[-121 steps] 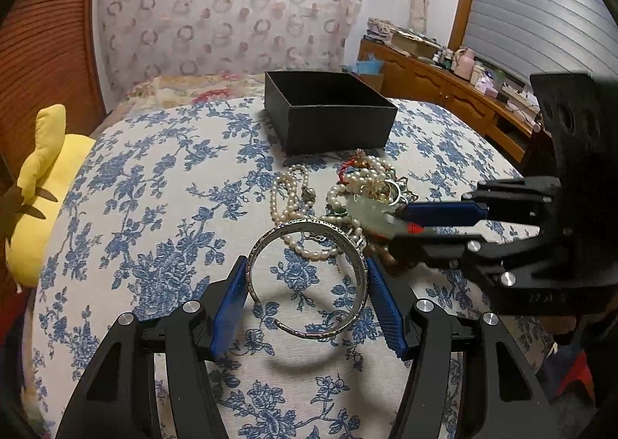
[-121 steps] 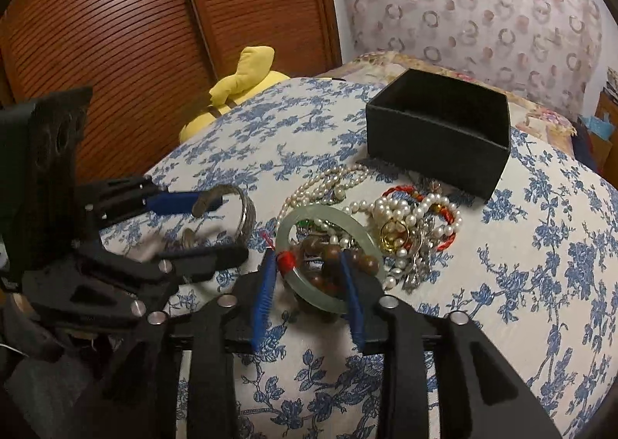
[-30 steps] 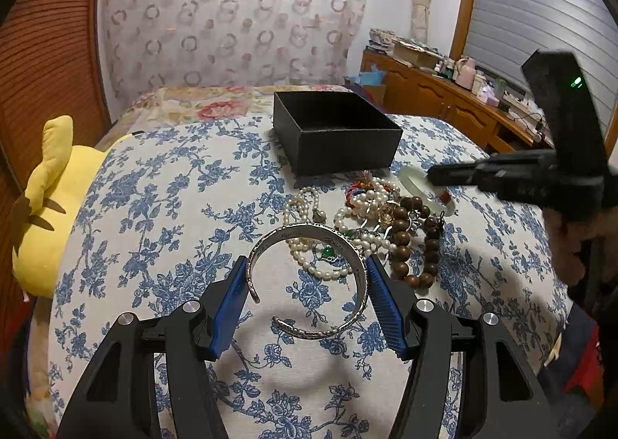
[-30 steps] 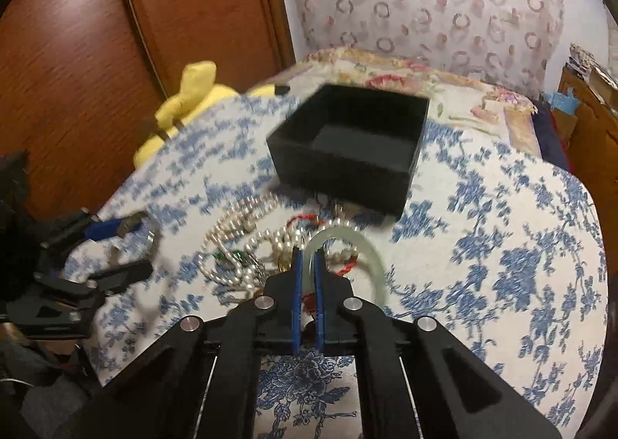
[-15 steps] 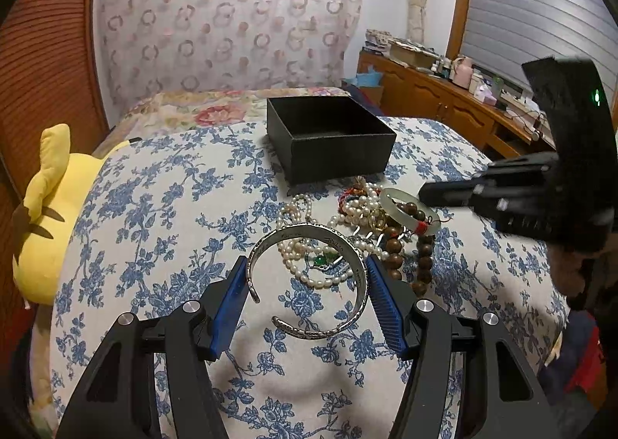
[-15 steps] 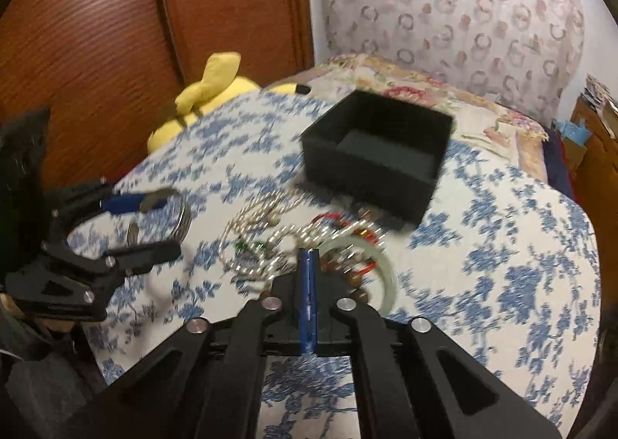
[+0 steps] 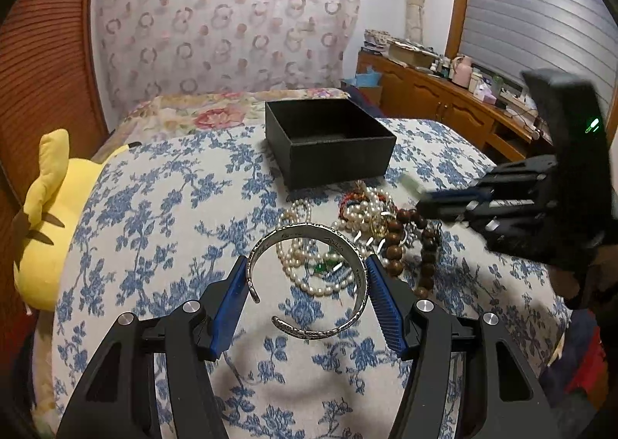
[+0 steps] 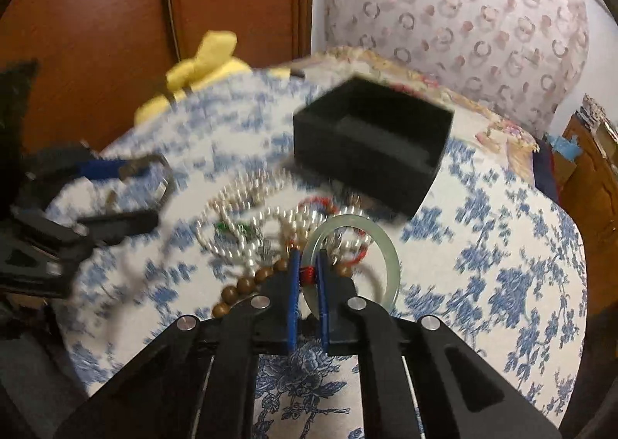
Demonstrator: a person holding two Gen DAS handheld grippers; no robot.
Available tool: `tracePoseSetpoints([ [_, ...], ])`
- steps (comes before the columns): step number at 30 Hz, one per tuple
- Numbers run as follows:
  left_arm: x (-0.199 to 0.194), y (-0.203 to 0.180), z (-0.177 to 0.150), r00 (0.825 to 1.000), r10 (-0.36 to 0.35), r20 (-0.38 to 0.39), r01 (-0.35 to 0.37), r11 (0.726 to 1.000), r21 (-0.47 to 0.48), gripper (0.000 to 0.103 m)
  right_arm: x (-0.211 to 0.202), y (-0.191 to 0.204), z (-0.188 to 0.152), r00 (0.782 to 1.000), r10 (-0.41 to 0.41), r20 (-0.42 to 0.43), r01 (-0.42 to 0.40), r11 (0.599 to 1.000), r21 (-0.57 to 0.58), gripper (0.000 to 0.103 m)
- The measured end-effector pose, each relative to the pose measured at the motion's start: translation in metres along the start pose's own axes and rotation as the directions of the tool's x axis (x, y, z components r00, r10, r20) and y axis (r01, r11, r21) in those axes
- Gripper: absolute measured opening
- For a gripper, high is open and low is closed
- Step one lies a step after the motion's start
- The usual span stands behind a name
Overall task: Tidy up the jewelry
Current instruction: 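Carry both bangles into the black box and open both tools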
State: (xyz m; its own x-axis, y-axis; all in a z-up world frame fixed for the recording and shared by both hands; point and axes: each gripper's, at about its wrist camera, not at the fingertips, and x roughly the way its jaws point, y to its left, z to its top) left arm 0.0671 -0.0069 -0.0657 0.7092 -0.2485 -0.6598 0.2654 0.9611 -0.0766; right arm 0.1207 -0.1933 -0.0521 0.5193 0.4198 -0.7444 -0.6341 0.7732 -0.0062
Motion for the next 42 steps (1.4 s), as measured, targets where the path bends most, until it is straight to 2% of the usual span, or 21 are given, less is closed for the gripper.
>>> tracePoseSetpoints([
  [9, 0.016, 0.003, 0.039, 1.000, 0.000, 0.024, -0.001, 1.000, 0.022, 0.058, -0.014, -0.025, 0.040, 0.995, 0.022, 0.098, -0.019, 0.999, -0.033, 0.010],
  [17, 0.046, -0.001, 0.089, 0.999, -0.009, 0.043, 0.007, 0.999, 0.051, 0.058, -0.004, -0.064, 0.060, 0.987, 0.042, 0.154, -0.046, 0.999, 0.025, 0.010],
  [24, 0.093, 0.001, 0.125, 1.000, -0.031, -0.003, 0.031, 0.999, 0.033, 0.058, 0.006, -0.089, 0.079, 0.978, 0.081, 0.193, -0.092, 0.995, 0.046, 0.010],
  [28, 0.111, 0.004, 0.133, 0.999, -0.031, -0.023, 0.031, 0.999, 0.014, 0.058, 0.014, -0.097, 0.087, 0.973, 0.106, 0.204, -0.120, 0.991, 0.058, 0.010],
  [33, 0.117, 0.007, 0.136, 1.000, -0.025, -0.017, 0.025, 1.000, 0.003, 0.058, 0.030, -0.104, 0.092, 0.969, 0.148, 0.198, -0.166, 0.983, 0.081, 0.010],
  [40, 0.101, 0.020, 0.132, 1.000, 0.000, 0.013, 0.000, 1.000, -0.010, 0.060, 0.052, -0.094, 0.095, 0.970, 0.177, 0.166, -0.192, 0.978, 0.082, 0.010],
  [42, 0.093, 0.026, 0.127, 1.000, 0.008, 0.020, -0.007, 1.000, -0.015, 0.066, 0.055, -0.086, 0.096, 0.971, 0.180, 0.157, -0.193, 0.979, 0.070, 0.010],
])
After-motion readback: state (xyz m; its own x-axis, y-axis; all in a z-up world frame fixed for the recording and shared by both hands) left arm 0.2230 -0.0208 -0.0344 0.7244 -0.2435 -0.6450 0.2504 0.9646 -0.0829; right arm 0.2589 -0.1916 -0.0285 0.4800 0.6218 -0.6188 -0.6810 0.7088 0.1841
